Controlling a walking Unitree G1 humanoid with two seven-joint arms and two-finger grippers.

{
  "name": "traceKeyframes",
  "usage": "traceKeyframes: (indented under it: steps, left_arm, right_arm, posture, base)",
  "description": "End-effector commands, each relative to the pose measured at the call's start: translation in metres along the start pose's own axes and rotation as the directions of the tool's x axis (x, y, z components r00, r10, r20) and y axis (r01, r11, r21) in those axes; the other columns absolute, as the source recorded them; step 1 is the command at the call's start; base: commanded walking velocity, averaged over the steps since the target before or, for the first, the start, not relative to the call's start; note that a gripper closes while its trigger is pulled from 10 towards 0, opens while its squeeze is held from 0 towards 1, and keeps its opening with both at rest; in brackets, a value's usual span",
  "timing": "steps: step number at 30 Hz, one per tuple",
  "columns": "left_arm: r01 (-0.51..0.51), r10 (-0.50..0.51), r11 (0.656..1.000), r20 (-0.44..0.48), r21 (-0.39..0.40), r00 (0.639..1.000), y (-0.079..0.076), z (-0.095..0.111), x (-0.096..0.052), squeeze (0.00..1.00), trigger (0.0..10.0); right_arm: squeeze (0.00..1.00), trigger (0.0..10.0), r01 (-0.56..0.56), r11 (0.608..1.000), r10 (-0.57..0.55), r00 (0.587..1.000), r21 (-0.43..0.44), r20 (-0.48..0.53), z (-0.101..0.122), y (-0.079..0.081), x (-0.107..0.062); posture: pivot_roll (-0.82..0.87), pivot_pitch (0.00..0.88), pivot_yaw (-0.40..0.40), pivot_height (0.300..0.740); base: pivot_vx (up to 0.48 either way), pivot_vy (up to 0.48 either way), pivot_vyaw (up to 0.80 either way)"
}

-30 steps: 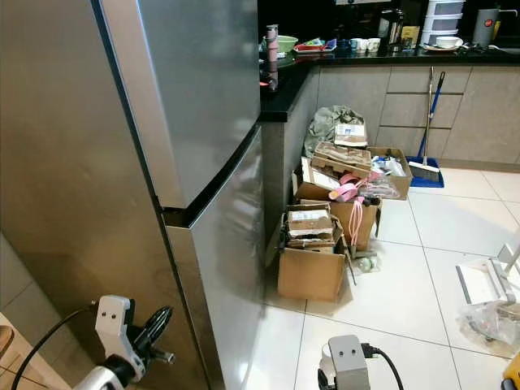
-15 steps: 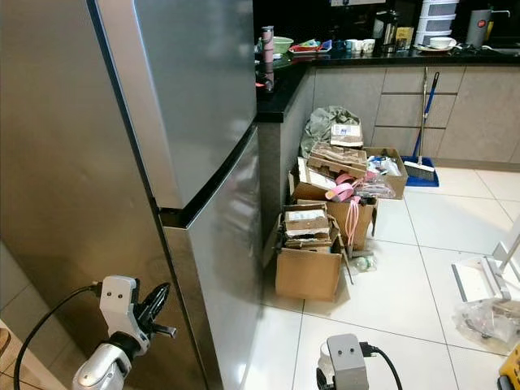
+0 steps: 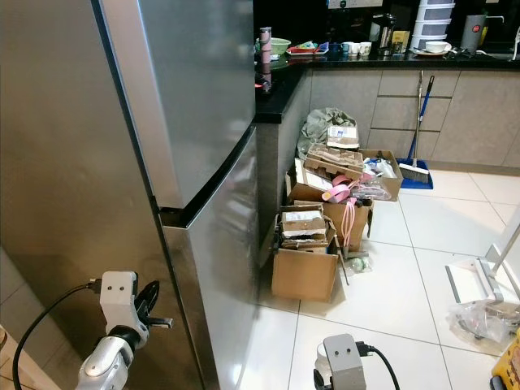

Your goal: Restocking fridge

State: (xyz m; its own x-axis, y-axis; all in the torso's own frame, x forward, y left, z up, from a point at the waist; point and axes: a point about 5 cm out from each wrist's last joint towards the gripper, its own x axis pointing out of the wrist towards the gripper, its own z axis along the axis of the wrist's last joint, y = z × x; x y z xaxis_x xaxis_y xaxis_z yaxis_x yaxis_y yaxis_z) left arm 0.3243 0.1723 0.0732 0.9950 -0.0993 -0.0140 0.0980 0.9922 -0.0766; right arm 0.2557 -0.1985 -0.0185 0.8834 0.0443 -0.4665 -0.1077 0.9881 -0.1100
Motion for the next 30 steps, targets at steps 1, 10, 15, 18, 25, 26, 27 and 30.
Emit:
traceKeyframes:
  steps: [1,10,15,18,25,26,27,30]
  left_arm:
    - [0.012,-0.011,1.000,-0.031,0.008,0.999,-0.004,-0.003,0.004,0.00,10.0]
    - [0.070,-0.068,0.997,-0.048,0.040,0.997,-0.011,-0.002,0.008,0.00,10.0]
    - [0.118,-0.115,0.991,-0.057,0.055,0.992,-0.017,0.000,0.012,0.00,10.0]
    - [0.128,-0.125,0.990,-0.057,0.061,0.991,-0.019,0.001,0.014,0.00,10.0]
    - [0.134,-0.127,0.986,-0.071,0.096,0.989,-0.021,0.008,0.023,0.00,10.0]
    - [0.130,-0.123,0.986,-0.076,0.104,0.990,-0.020,0.010,0.025,0.00,10.0]
    - [0.128,-0.119,0.986,-0.080,0.109,0.990,-0.019,0.011,0.026,0.00,10.0]
    - [0.127,-0.117,0.985,-0.088,0.118,0.989,-0.017,0.012,0.028,0.00,10.0]
  right_arm:
    - [0.00,10.0,-0.011,1.000,0.011,0.999,-0.017,0.034,0.010,-0.001,0.003]
    - [0.00,10.0,-0.015,1.000,0.017,0.998,-0.022,0.059,0.015,-0.002,0.003]
    - [0.00,10.0,-0.014,1.000,0.015,0.997,-0.017,0.071,0.018,0.000,0.004]
    - [0.00,10.0,-0.014,1.000,0.015,0.997,-0.017,0.072,0.018,0.001,0.004]
    - [0.00,10.0,-0.009,1.000,0.010,0.996,-0.008,0.087,0.019,0.002,0.004]
    - [0.00,10.0,-0.005,1.000,0.005,0.995,-0.004,0.095,0.021,0.002,0.004]
    - [0.00,10.0,-0.002,1.000,0.002,0.995,0.000,0.100,0.021,0.002,0.003]
    - [0.00,10.0,0.004,1.000,-0.005,0.994,0.006,0.110,0.023,0.002,0.003]
  posture:
    - [-0.10,0.050,-0.010,0.740]
    - [-0.08,0.083,-0.016,0.740]
    - [-0.07,0.089,-0.013,0.740]
    - [-0.06,0.089,-0.012,0.740]
    - [-0.05,0.123,-0.006,0.740]
    - [-0.05,0.136,-0.002,0.740]
    - [-0.05,0.136,-0.002,0.740]
    - [-0.05,0.161,0.006,0.740]
  base:
    - [0.000,0.000,0.00]
    - [0.000,0.000,0.00]
    - [0.000,0.000,0.00]
    - [0.000,0.000,0.00]
    - [0.000,0.000,0.00]
    - [0.000,0.000,0.00]
    - [0.000,0.000,0.00]
    - [0.000,0.000,0.00]
